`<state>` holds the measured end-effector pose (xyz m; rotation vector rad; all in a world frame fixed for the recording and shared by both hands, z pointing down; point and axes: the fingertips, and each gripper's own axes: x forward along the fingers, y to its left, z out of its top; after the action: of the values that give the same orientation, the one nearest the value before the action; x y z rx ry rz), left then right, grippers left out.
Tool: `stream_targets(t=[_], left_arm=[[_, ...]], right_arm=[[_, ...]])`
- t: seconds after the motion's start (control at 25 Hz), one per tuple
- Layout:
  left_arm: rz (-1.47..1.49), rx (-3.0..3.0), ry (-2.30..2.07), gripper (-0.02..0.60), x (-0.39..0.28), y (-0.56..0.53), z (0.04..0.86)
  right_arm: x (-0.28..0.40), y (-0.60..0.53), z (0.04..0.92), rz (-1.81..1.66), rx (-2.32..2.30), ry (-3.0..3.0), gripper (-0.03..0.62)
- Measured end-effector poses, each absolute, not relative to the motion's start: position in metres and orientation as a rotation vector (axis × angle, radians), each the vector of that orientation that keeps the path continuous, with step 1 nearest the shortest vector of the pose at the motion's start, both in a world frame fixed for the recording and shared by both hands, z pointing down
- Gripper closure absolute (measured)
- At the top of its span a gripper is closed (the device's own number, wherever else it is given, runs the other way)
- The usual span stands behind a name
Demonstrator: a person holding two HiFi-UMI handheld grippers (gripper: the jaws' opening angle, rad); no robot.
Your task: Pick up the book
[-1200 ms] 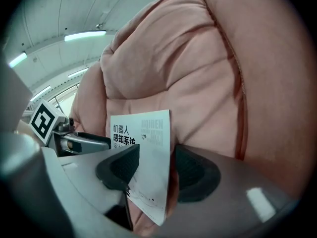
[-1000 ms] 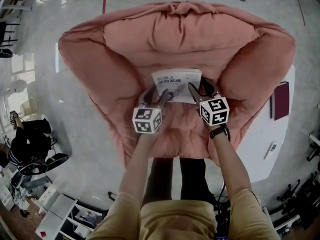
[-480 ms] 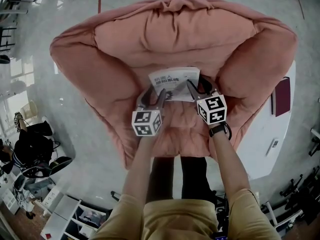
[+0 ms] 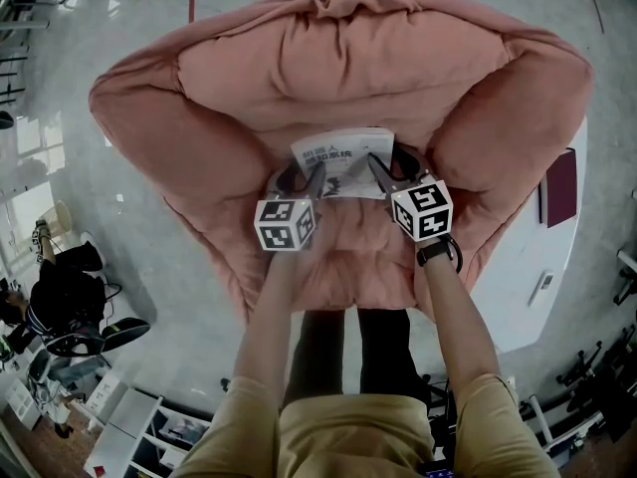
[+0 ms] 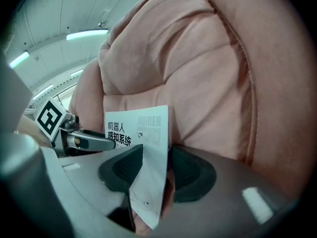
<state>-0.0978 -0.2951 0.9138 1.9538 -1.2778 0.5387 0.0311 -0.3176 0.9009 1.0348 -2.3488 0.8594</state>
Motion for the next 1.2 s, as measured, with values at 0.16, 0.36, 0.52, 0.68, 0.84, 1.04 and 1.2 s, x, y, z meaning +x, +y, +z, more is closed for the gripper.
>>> stream_targets(t=[0.16,0.36,0.52,0.68,0.84,1.04,1.2], left_arm=[[0.6,1.941,-1.263,0.431,-0.095,-0.293,0.914],[0.669,1.999,-1.244,0.515,-0.079,-0.266,0.899],[0.692,2.057,-1.207,0.525,-0.064,-0.243,0.887],[0.711,2.116,-1.137,0.532,-0.056,-0.217,0.866],[0.689,2.131,-1.093,0.534,-0.056,-0.19,0.843],[0.635,2.155,-1.065,0.534,-0.059,-0.171,0.784],[0.579,2.208,-1.047,0.532,-0.064,-0.168,0.717]], right_arm=[[0.033,-0.317,0.904,0.883,1.08,-2.299,0.453],[0.043,-0.303,0.897,0.861,1.155,-2.238,0.49],[0.052,-0.286,0.89,0.876,1.204,-2.217,0.497],[0.058,-0.265,0.875,0.886,1.22,-2.223,0.496],[0.057,-0.245,0.852,0.852,1.207,-2.242,0.493],[0.056,-0.218,0.791,0.813,1.186,-2.298,0.505],[0.054,-0.204,0.719,0.767,1.19,-2.361,0.522]])
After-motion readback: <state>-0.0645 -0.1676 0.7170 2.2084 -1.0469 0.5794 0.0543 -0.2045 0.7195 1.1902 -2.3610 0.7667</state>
